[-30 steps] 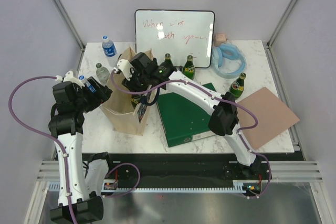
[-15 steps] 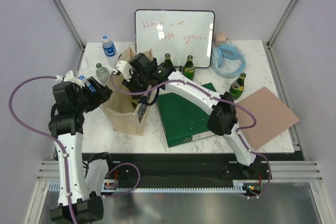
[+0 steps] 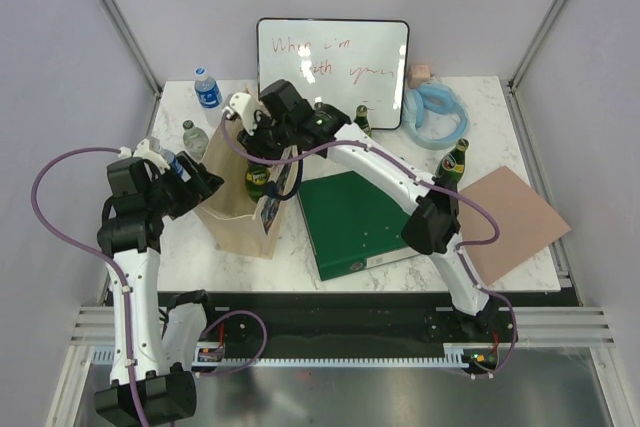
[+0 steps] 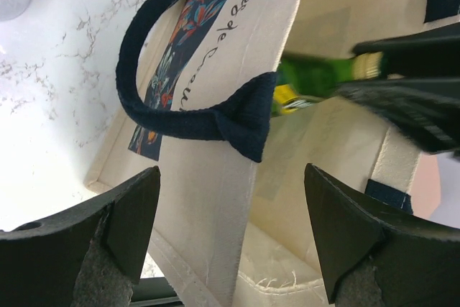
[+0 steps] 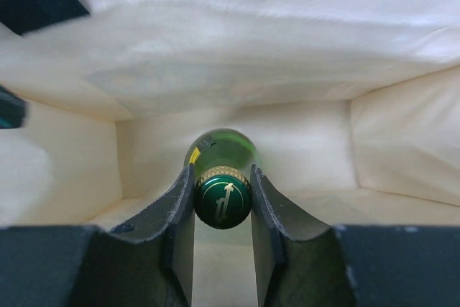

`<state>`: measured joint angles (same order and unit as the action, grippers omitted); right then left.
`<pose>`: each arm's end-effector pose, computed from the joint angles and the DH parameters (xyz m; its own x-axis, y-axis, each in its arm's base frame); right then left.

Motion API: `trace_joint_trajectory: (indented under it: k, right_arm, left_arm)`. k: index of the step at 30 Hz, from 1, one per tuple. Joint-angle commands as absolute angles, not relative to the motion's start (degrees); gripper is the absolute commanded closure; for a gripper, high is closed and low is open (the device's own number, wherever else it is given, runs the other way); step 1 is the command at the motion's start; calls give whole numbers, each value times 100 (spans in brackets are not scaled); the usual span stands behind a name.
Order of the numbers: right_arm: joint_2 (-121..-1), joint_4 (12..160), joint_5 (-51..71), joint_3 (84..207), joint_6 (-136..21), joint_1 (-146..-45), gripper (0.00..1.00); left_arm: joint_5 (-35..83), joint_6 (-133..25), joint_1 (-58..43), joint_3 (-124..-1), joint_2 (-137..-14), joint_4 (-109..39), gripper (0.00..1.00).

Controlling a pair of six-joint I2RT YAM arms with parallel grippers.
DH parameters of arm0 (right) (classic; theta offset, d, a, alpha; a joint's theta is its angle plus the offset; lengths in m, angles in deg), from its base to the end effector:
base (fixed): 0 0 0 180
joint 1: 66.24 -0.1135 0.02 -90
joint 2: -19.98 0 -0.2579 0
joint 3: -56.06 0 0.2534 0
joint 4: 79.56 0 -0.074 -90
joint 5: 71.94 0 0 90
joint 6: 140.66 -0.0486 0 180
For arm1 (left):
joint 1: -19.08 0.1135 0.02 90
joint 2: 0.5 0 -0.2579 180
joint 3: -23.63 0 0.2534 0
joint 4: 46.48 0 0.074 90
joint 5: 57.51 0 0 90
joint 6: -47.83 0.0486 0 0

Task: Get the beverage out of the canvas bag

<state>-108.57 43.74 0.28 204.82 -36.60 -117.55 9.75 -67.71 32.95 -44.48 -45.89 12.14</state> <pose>0.3105 0.4114 0.3312 -0.1428 -0.5483 -0.8240 -0.9602 0.2788 -0.0192 0.1685 0.0222 0.3253 -0.5494 -0.5452 -0.6332 -0.1706 0.8150 -0.5538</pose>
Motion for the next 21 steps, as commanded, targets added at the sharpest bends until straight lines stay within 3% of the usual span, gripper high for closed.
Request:
trace_joint_trajectory:
  k: [1, 21]
  right_arm:
    - [-9771, 5616, -575, 21240, -4020, -11643, 100]
    - [-8549, 6232, -883, 21461, -4592, -11010, 100]
  left_arm:
    - [841, -6625, 3323, -4412, -4524, 1186, 13]
    - [894, -6555, 3323, -4517, -4567, 1230, 13]
